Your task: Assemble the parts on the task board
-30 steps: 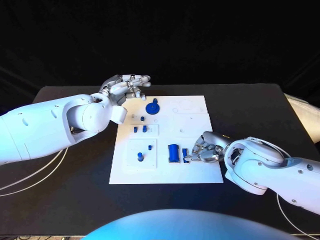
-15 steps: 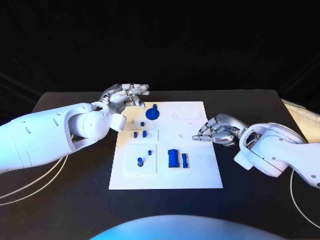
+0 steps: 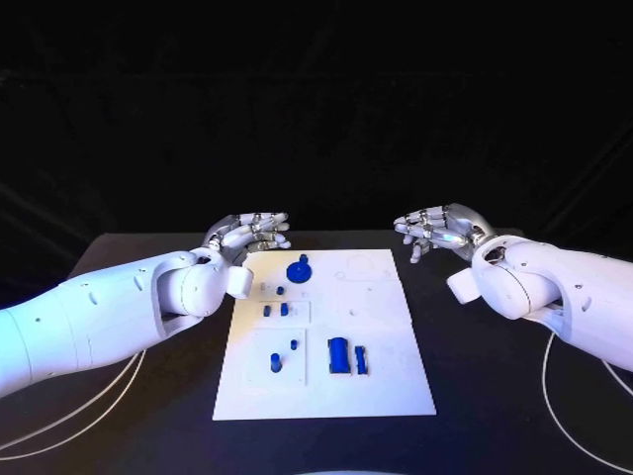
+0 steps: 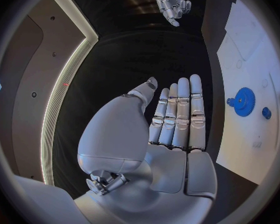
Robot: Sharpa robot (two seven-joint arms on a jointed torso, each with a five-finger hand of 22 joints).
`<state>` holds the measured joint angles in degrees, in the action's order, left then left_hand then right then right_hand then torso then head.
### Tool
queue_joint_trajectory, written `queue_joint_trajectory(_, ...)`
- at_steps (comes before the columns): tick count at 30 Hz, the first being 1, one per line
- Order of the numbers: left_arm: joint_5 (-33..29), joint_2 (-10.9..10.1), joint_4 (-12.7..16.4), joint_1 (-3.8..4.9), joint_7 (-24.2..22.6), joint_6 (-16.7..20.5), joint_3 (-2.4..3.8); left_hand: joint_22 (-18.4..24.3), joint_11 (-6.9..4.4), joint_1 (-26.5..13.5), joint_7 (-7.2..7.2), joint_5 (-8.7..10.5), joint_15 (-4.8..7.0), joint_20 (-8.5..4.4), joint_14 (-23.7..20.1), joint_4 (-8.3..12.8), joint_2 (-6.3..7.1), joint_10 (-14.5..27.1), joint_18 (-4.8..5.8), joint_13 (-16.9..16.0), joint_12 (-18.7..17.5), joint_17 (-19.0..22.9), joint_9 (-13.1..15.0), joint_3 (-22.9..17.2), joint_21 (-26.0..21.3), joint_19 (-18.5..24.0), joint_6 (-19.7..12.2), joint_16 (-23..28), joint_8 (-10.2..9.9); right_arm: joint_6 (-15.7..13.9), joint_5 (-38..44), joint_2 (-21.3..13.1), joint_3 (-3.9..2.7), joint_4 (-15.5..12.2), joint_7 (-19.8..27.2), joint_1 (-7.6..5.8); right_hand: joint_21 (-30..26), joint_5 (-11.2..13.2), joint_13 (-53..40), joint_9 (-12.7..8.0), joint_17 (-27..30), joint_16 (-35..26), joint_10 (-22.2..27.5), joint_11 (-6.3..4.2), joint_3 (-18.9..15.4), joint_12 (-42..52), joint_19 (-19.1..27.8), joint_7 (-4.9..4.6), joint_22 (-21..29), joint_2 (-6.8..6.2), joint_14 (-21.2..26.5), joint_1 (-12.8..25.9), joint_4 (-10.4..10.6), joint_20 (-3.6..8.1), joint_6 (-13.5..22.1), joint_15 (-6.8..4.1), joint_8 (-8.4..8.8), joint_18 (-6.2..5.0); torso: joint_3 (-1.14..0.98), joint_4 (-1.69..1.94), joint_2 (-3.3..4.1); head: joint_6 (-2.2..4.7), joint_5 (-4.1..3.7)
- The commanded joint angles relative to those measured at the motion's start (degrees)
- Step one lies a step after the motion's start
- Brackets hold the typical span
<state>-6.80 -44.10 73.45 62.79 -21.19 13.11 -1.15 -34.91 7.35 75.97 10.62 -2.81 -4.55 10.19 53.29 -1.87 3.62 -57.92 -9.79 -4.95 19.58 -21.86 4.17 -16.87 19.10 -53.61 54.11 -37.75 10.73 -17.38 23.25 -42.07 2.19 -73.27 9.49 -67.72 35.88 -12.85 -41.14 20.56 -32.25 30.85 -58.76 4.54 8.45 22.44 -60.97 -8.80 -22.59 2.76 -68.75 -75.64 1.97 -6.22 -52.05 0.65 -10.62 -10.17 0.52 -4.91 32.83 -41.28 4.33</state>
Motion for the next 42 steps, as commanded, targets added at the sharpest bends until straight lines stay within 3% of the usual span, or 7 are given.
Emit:
queue_joint_trajectory(1,-0.6,1.0,-1.9,-0.3,-2.9,1.8,0.06,3.6,0.89,0.3,0.19,-0.25,-1.7,1.56,-2.0,0.1,0.23,0.6,0.19,1.1,-2.2,3.4,-0.2,0.6,-4.8,4.3,-0.8,7.5,-0.8,5.6,-11.9,2.6,-0.14,5.1,9.0,-0.01,-8.6,0.6,8.6,-1.5,5.7,-10.0,1.2,1.96,2.8,-7.4,4.8,-1.14,5.3,-1.43,6.1,0.3,-0.3,-2.27,0.4,2.79,1.86,0.29,0.24,-0.43,-1.79,1.92,0.38)
queue_joint_trajectory(12,-0.6,3.9,-5.7,-1.59,-4.4,4.2,0.08,13.2,2.07,1.1,0.2,-0.22,-3.7,4.66,0.4,1.3,-0.84,0.8,-0.79,1.4,-8.1,11.0,-0.3,2.4,-12.4,6.4,-0.5,23.9,-2.8,9.7,-15.1,6.7,-0.27,12.4,12.1,0.55,-24.1,2.8,30.6,-7.3,20.1,-24.9,-3.5,3.43,9.3,-15.9,0.3,-1.9,16.7,-3.47,3.4,3.4,-3.6,-5.56,-1.9,4.98,6.81,-0.44,-0.16,0.2,-3.15,3.64,0.29)
queue_joint_trajectory(13,-0.3,3.5,-5.2,-1.4,-2.2,2.6,0.04,19.3,-0.91,-22.3,-2.9,2.81,-1.19,-0.1,-15.9,1.9,-3.62,18.1,2.93,5.0,-11.4,14.0,-4.2,6.5,-14.2,20.6,-16.8,27.5,-5.0,6.1,-12.0,6.4,-0.23,11.7,8.8,0.4,-27.3,5.6,33.2,-11.1,23.4,-26.4,15.6,1.02,3.8,-17.6,18.8,1.34,18.2,-2.76,23.3,24.7,-2.0,-2.05,14.5,-0.65,10.62,3.05,0.1,-0.17,-2.62,3.14,0.29)
queue_joint_trajectory(18,0.2,3.2,-3.8,-1.48,-2.6,4.3,0.11,21.8,-1.72,-29.9,-4.09,2.81,-0.4,-1.32,-21.2,1.9,-3.62,23.8,2.97,5.0,-12.7,15.3,-4.2,8.2,-15.1,25.4,-22.1,29.4,-6.0,4.4,-12.6,5.9,-0.33,10.2,9.4,0.78,-28.8,6.8,34.7,-12.6,24.9,-30.8,21.6,0.23,2.2,-22.4,24.8,2.41,22.6,-2.76,29.8,32.5,-2.0,-0.83,19.8,-0.65,10.62,3.46,0.0,0.7,-2.45,3.78,-0.5)
queue_joint_trajectory(28,3.4,1.3,6.2,-2.04,-5.5,17.5,0.62,26.3,-7.35,-45.5,-6.31,2.81,4.55,-4.36,-32.1,1.9,-3.62,35.4,4.8,5.0,-15.0,17.5,-4.2,11.1,-19.1,35.0,-33.0,32.2,-10.7,-8.8,-17.1,2.3,-1.11,-1.2,14.0,3.65,-31.2,12.8,36.9,-15.3,27.4,-30.8,34.3,-4.54,-1.4,-22.4,37.1,4.6,22.6,-2.76,43.1,47.2,-2.0,1.57,30.8,-0.65,10.62,5.24,-0.5,4.7,-1.69,6.75,-4.15)
queue_joint_trajectory(30,4.4,0.8,9.3,-2.22,-6.5,21.5,0.78,27.1,-7.35,-48.4,-10.62,2.81,4.55,-4.89,-34.1,1.9,-3.62,37.5,5.37,5.0,-15.4,21.9,-4.2,11.7,-19.1,36.8,-35.0,32.7,-10.7,-13.3,-18.7,1.1,-1.38,-5.1,15.6,4.63,-31.7,12.8,41.1,-15.8,27.9,-30.8,36.6,-4.54,-2.1,-22.4,39.4,8.8,22.6,-2.76,45.5,49.9,-2.0,2.02,32.9,-0.65,10.62,5.5,-0.52,4.9,-1.65,6.9,-4.33)
queue_joint_trajectory(42,6.8,-0.6,16.5,-2.63,-8.6,31.0,1.15,30.1,-7.35,-59.1,-10.62,2.81,4.55,-10.19,-41.6,1.9,-3.62,45.4,9.79,5.0,-19.6,21.9,-4.2,16.9,-19.1,43.2,-42.4,37.7,-10.7,-26.3,-23.1,-2.5,-2.16,-16.3,20.1,7.46,-35.9,12.8,41.1,-20.6,32.3,-30.8,45.3,-4.54,-8.4,-22.4,47.8,8.8,22.6,-2.76,54.6,59.9,-2.0,6.22,40.3,-0.65,10.62,10.17,-0.52,4.91,-1.65,6.9,-4.33)
